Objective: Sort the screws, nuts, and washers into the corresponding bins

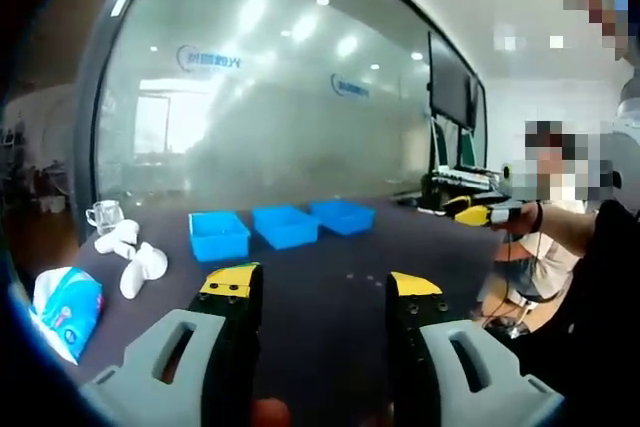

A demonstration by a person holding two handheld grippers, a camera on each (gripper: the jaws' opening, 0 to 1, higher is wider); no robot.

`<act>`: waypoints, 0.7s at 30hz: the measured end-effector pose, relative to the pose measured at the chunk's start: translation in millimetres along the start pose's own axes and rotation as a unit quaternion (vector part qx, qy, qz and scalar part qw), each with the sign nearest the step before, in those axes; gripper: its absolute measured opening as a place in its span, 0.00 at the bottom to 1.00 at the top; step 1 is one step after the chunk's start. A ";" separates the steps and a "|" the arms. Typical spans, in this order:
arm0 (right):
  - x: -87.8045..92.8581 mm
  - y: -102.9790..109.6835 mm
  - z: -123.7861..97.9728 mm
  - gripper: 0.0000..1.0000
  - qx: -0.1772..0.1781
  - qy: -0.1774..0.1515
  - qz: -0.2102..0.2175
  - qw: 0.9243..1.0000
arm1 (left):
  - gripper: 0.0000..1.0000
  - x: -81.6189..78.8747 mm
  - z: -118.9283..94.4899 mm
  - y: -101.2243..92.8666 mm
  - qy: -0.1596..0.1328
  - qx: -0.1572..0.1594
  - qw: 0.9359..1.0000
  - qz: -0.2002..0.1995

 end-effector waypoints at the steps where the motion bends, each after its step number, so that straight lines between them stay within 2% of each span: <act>1: 4.3 2.8 0.7 0.35 -0.012 0.015 0.009 1.000 | 0.48 0.5 0.0 -0.3 0.001 0.001 1.000 0.001; 3: 9.4 5.2 2.2 0.35 -0.029 0.037 0.030 0.998 | 0.48 1.0 0.0 -0.7 0.003 0.002 1.000 0.001; 9: 6.6 0.2 6.0 0.34 -0.044 0.049 0.035 0.997 | 0.48 4.0 -1.1 -3.9 0.012 0.013 1.000 0.004; 18: 6.4 -4.1 16.4 0.34 -0.077 0.094 0.000 0.993 | 0.48 14.1 0.4 -14.4 0.031 0.037 0.999 0.008; 21: 5.4 -2.3 21.0 0.35 -0.100 0.119 -0.027 0.987 | 0.48 15.9 0.9 -16.9 0.035 0.042 0.998 0.009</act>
Point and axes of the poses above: the point that each gripper's makers call its tool centre point, and the gripper's own axes: z roughly forward along the fingers, y roughly to its left, x roughly out of its underside, the point moved 2 cm from there along -z, roughly backward along the fingers, and after that the axes turned 3 degrees about z, right-handed, at the moved point
